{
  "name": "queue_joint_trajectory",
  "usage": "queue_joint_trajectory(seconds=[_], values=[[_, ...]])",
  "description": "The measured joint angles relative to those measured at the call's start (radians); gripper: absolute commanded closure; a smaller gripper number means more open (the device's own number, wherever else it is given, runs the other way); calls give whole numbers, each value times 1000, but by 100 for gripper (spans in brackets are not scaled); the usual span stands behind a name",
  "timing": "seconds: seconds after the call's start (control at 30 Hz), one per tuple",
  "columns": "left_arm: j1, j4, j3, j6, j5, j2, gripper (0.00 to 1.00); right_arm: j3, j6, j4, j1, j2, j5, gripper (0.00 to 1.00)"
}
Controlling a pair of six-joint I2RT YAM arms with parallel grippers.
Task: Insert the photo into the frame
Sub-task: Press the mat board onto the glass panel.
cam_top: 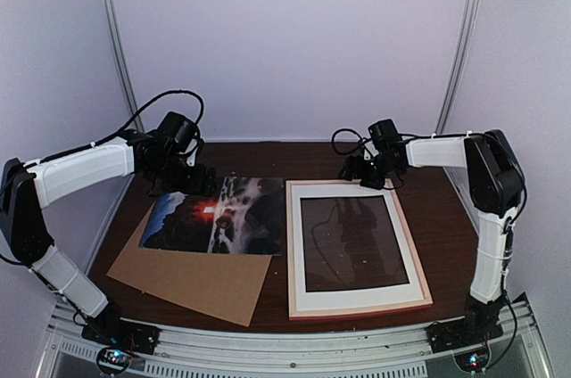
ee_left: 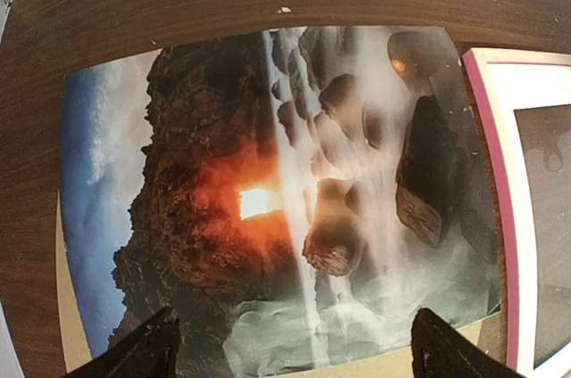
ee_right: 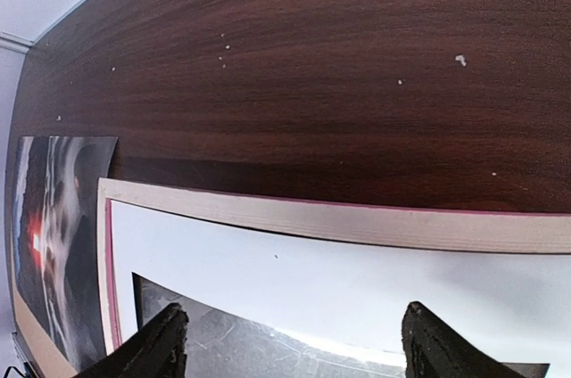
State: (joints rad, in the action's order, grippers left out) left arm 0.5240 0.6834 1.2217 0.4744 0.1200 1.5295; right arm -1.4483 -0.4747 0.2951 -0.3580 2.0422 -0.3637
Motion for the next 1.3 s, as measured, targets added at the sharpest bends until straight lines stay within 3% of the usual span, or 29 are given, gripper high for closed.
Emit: queue_joint_trajectory(seconds=[0.33,0.7,1.3], values=[[-21,2,-9,-6,13,0,2,-64,-3,1,-49,62,-24,18],[-90,42,-12,-18,18,0,2,-105,-4,5,-85,127,-27,18],[-237,57,-20,-53,-12,-20,2,-124,3,50,-89,103,-56,14]])
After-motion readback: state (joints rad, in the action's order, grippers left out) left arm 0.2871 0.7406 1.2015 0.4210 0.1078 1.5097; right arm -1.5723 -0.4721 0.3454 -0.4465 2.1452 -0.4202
